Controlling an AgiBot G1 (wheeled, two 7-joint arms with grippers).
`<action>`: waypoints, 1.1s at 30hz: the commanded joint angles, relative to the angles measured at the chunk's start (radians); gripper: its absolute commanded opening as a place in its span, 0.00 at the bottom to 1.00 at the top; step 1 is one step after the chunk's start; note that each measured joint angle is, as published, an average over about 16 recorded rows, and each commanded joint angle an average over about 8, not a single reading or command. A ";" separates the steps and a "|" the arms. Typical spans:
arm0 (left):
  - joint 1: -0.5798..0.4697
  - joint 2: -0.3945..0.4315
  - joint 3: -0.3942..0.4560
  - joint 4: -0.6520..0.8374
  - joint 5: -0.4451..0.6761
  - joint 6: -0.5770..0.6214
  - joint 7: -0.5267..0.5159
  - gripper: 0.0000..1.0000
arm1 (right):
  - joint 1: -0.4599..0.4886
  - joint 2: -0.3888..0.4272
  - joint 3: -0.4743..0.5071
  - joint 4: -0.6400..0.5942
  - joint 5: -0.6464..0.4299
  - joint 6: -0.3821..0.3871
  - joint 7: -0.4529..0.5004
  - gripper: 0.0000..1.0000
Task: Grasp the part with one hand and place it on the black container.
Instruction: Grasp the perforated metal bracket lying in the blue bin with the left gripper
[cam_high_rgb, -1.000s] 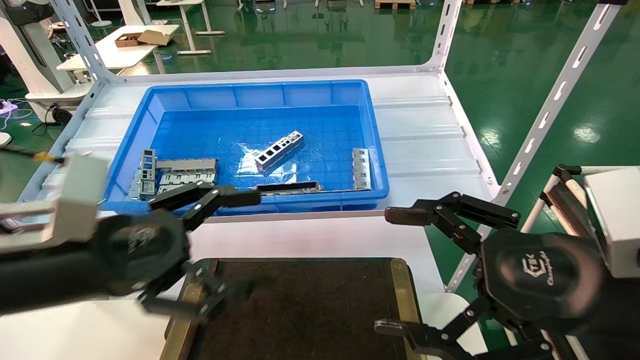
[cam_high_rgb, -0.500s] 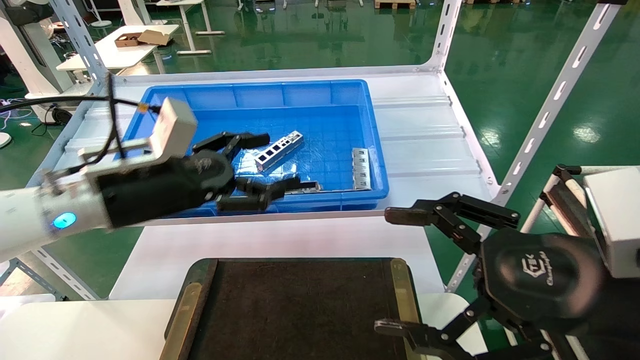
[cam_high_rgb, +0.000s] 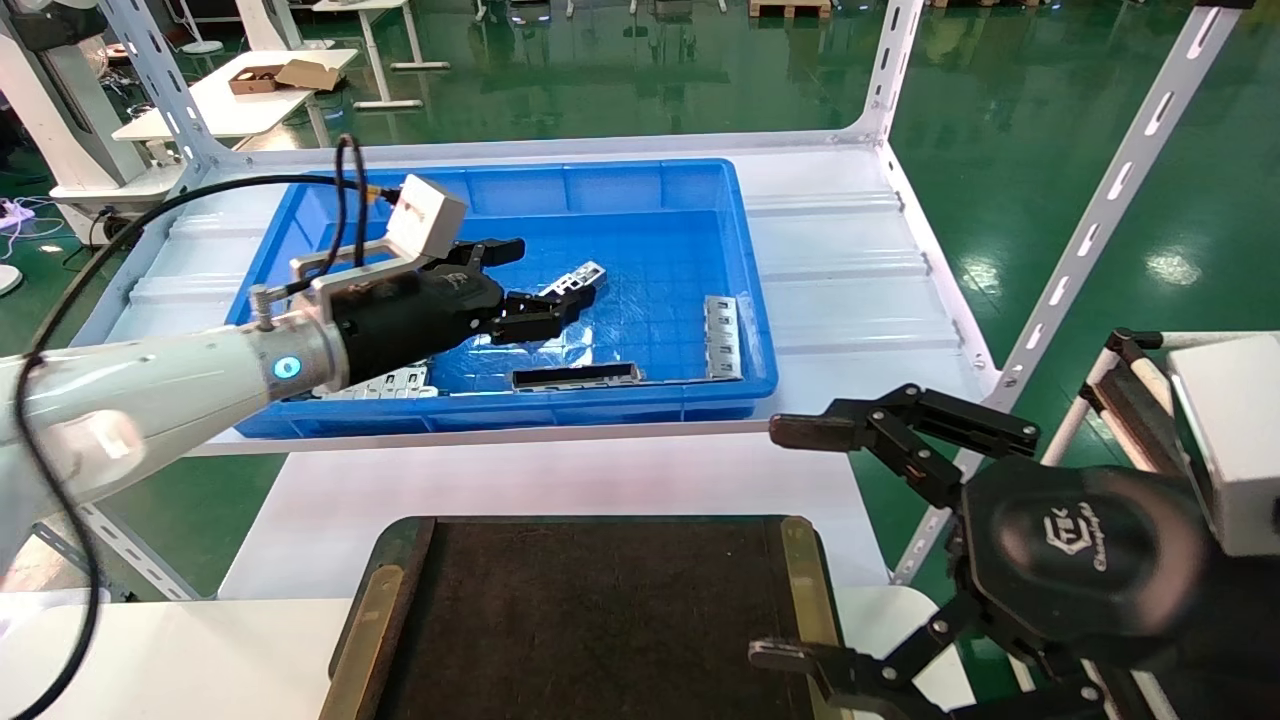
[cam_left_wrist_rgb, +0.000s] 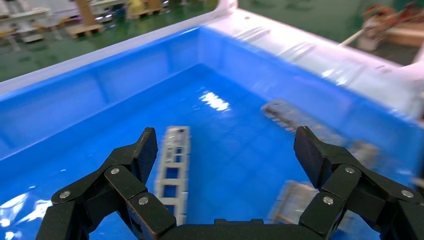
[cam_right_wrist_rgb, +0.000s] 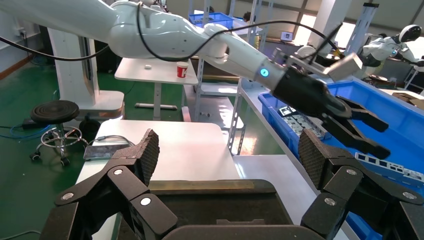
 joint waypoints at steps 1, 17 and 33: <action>-0.025 0.032 0.001 0.070 0.011 -0.034 0.042 1.00 | 0.000 0.000 0.000 0.000 0.000 0.000 0.000 1.00; -0.100 0.181 0.019 0.301 0.049 -0.292 0.188 0.59 | 0.000 0.000 0.000 0.000 0.000 0.000 0.000 0.57; -0.073 0.189 0.048 0.272 0.037 -0.341 0.161 0.00 | 0.000 0.000 0.000 0.000 0.000 0.000 0.000 0.00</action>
